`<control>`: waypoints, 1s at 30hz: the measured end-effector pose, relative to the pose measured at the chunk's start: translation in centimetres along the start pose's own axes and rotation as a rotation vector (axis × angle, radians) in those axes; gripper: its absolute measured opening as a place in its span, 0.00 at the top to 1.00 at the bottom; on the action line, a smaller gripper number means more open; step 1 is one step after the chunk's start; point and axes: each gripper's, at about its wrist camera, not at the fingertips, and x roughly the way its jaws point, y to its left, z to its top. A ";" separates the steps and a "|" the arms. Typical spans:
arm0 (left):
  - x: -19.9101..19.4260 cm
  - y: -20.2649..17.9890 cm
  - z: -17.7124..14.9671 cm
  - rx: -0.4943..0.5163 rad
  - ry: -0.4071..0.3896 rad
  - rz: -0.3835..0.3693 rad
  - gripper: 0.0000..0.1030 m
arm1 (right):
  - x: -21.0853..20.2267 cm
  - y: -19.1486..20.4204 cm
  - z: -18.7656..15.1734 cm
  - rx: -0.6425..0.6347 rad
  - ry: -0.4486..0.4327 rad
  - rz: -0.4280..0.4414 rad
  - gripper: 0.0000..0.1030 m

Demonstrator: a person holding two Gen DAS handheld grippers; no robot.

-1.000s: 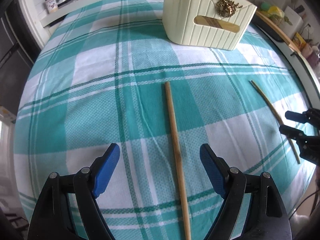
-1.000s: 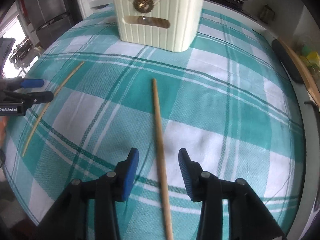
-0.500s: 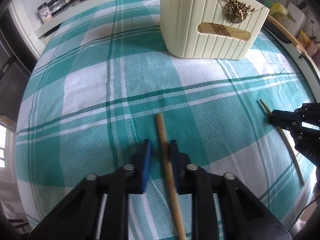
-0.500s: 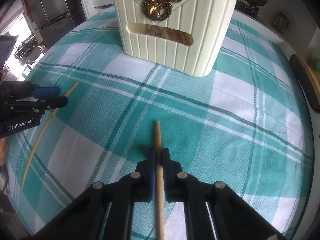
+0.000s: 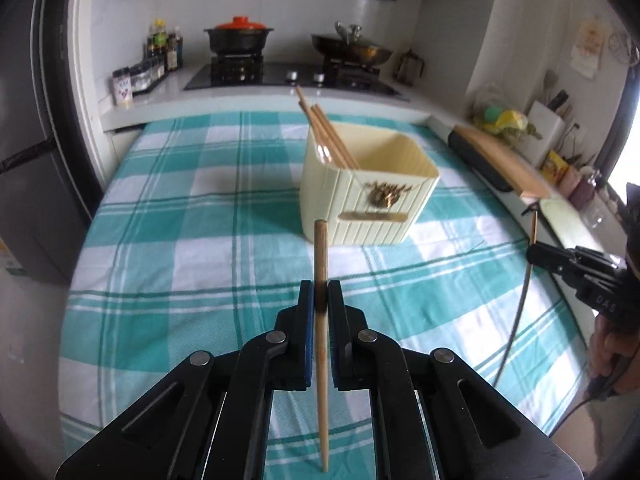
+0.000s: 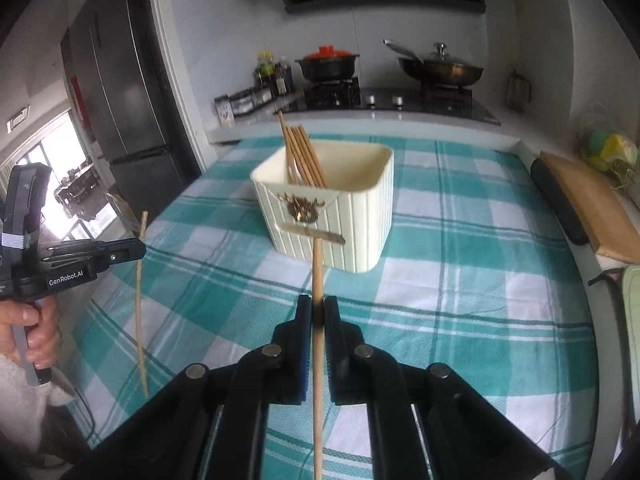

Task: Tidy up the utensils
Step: 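Carry both held chopsticks over the caddy and lower them in, then open both tools to drop the chopsticks into the caddy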

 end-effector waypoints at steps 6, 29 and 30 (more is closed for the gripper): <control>-4.3 -1.2 0.9 -0.015 -0.103 -0.052 0.95 | -4.7 0.5 0.9 -0.014 -0.143 -0.025 0.94; -6.6 -4.3 17.4 0.044 -0.413 0.006 0.95 | -5.9 0.1 17.5 -0.081 -0.409 -0.089 0.94; -5.3 -4.1 18.1 0.031 -0.401 0.008 0.95 | -5.1 0.0 18.0 -0.088 -0.411 -0.093 0.94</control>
